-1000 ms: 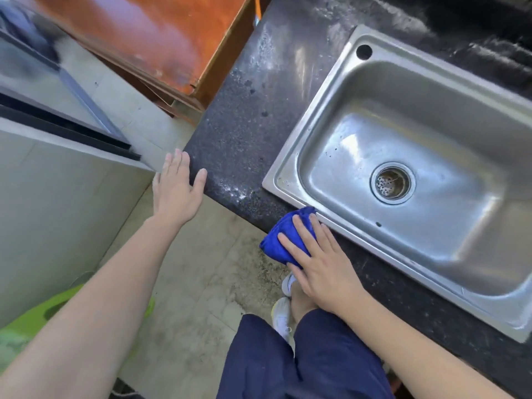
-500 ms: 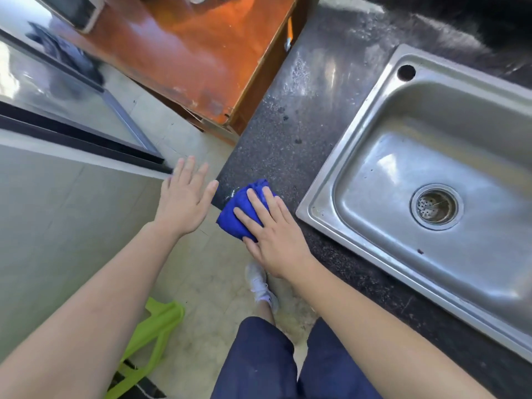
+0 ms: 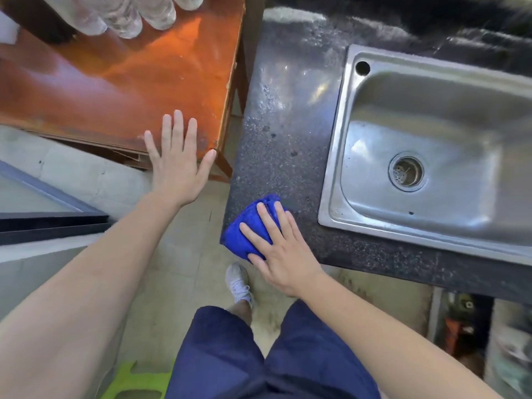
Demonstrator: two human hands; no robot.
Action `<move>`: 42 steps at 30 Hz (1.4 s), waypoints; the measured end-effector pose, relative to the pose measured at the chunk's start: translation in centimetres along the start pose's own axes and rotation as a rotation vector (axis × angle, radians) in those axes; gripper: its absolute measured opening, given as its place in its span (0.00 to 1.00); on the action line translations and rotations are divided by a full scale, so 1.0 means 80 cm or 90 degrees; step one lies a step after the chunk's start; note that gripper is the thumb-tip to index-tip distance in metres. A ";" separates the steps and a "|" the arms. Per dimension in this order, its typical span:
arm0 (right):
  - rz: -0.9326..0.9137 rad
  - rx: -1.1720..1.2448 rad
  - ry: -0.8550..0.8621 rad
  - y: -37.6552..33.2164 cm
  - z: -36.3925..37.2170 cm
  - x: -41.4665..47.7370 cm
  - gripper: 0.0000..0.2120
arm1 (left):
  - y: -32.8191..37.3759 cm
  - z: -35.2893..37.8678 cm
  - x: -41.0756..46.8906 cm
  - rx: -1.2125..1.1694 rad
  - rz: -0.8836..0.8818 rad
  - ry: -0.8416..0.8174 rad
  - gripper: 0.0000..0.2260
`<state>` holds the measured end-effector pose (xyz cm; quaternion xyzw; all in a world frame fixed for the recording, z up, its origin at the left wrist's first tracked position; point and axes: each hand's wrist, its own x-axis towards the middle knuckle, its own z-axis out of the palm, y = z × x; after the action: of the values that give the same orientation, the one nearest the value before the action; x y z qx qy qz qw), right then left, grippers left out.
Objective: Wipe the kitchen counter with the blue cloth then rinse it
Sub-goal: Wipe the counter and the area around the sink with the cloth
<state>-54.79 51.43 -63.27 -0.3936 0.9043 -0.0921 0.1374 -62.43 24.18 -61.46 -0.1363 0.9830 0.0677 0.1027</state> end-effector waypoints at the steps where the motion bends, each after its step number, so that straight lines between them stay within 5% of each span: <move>1: -0.011 0.000 0.006 -0.009 0.000 0.017 0.28 | -0.004 0.000 0.011 -0.002 0.015 0.000 0.31; 10: 0.061 0.028 0.019 -0.061 0.007 0.057 0.25 | -0.024 0.005 0.020 -0.057 0.027 -0.043 0.29; 16: 0.272 0.034 0.000 -0.003 -0.013 -0.003 0.27 | -0.022 0.000 0.022 -0.048 0.030 -0.080 0.30; 22: 0.462 0.129 0.035 -0.012 -0.041 0.123 0.29 | -0.019 -0.002 0.026 -0.045 0.034 -0.073 0.30; 33: 0.363 0.091 0.015 -0.041 -0.007 -0.006 0.30 | -0.021 0.002 0.022 -0.047 0.035 -0.079 0.29; 42: 0.479 0.134 0.016 0.065 -0.075 0.133 0.31 | -0.016 -0.004 0.025 -0.047 0.045 -0.105 0.29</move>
<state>-67.23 47.41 -60.87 -0.0172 0.9727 -0.1321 0.1901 -64.01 22.39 -61.74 -0.0988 0.9723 0.1181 0.1758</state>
